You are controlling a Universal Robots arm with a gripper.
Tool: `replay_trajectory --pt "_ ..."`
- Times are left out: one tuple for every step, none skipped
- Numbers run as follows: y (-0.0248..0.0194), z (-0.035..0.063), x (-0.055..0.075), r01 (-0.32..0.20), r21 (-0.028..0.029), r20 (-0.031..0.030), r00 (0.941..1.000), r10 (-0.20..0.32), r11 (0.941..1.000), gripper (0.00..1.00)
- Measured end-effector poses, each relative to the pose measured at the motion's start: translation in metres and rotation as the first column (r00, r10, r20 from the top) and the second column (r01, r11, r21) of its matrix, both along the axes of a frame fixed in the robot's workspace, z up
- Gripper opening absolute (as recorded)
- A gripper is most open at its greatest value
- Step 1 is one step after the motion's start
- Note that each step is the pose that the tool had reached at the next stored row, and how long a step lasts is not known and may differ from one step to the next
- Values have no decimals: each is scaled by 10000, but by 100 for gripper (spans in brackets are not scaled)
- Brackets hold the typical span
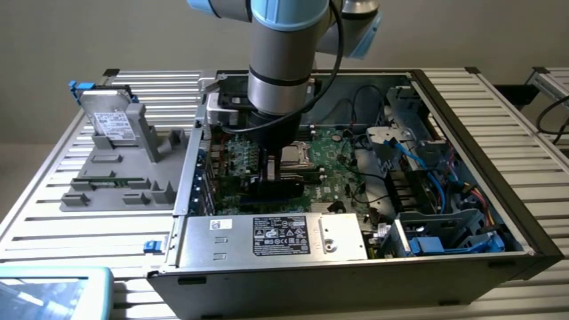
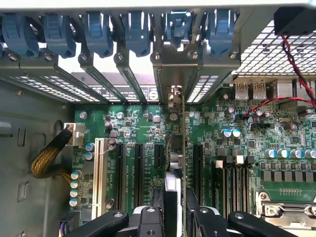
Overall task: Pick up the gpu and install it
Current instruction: 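Insert the gpu into the slot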
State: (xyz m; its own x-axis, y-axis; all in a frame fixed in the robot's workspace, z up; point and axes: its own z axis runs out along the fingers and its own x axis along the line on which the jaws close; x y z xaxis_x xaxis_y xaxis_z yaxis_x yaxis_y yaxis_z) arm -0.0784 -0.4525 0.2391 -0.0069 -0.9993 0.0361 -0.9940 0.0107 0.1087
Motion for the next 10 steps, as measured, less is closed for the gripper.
replay_trajectory --pt "0 -2 -1 0 0 0 10000 0 10000 28" --pt "0 -4 -3 0 0 1 10000 0 10000 28" --pt "0 -7 -5 0 1 1 10000 0 10000 28" --pt "0 -10 -6 -1 1 1 10000 1 10000 28" --pt "0 -11 -7 -1 0 0 10000 1 10000 28" --pt "0 -12 -8 0 0 0 10000 0 10000 28" --pt "0 -12 -8 1 -1 0 10000 -1 10000 28" --pt "0 -13 -8 0 -1 0 10000 0 10000 28" --pt "0 -13 -8 0 0 0 10000 0 10000 28" --pt "0 -13 -8 1 0 0 10000 -1 10000 28"
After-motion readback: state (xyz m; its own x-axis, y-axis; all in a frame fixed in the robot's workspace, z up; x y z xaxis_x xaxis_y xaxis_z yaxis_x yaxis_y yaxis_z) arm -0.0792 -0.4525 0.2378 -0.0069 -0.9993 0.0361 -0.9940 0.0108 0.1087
